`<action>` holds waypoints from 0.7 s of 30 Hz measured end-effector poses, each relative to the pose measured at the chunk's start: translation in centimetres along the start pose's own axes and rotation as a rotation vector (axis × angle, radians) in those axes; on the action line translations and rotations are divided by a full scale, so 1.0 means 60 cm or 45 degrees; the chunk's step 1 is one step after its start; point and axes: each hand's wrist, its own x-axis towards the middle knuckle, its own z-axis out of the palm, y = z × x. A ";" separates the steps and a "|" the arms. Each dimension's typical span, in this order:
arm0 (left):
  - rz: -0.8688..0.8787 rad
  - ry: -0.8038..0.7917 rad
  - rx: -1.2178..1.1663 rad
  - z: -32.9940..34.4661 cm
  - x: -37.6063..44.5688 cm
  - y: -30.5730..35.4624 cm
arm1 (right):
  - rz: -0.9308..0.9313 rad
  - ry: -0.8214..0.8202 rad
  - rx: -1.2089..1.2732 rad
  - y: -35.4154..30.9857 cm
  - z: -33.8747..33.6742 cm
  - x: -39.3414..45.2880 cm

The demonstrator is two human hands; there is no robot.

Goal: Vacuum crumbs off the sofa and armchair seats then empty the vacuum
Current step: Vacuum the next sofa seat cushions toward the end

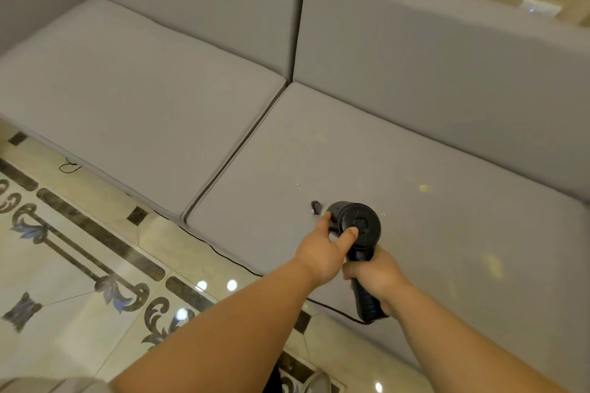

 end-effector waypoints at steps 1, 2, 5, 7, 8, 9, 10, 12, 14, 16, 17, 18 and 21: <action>0.022 0.022 0.007 -0.007 0.001 0.004 | -0.026 -0.007 0.015 -0.009 0.003 0.002; 0.042 0.044 0.014 -0.016 0.004 0.008 | -0.051 -0.012 0.028 -0.018 0.007 0.006; 0.085 0.122 0.047 -0.044 0.025 0.017 | -0.113 -0.027 0.077 -0.051 0.024 0.031; 0.077 0.145 0.049 -0.059 0.046 0.017 | -0.118 -0.047 0.085 -0.065 0.037 0.052; 0.065 0.151 0.041 -0.064 0.056 0.014 | -0.112 -0.057 0.079 -0.069 0.044 0.063; 0.045 0.152 0.035 -0.069 0.065 0.011 | -0.103 -0.057 0.067 -0.070 0.049 0.073; 0.021 0.150 0.031 -0.072 0.074 0.005 | -0.088 -0.054 0.054 -0.069 0.054 0.080; -0.003 0.129 0.024 -0.074 0.085 -0.009 | -0.054 -0.054 0.041 -0.063 0.063 0.092; -0.021 0.096 0.022 -0.071 0.088 -0.020 | -0.017 -0.051 0.039 -0.055 0.068 0.095; -0.018 0.082 0.024 -0.068 0.085 -0.019 | -0.001 -0.033 0.039 -0.054 0.066 0.089; -0.016 0.077 0.027 -0.066 0.083 -0.016 | 0.005 -0.025 0.035 -0.054 0.064 0.087; -0.012 0.075 0.025 -0.066 0.082 -0.011 | 0.004 -0.010 0.028 -0.057 0.060 0.084; 0.010 0.094 0.012 -0.070 0.073 0.003 | -0.015 0.029 0.029 -0.069 0.057 0.072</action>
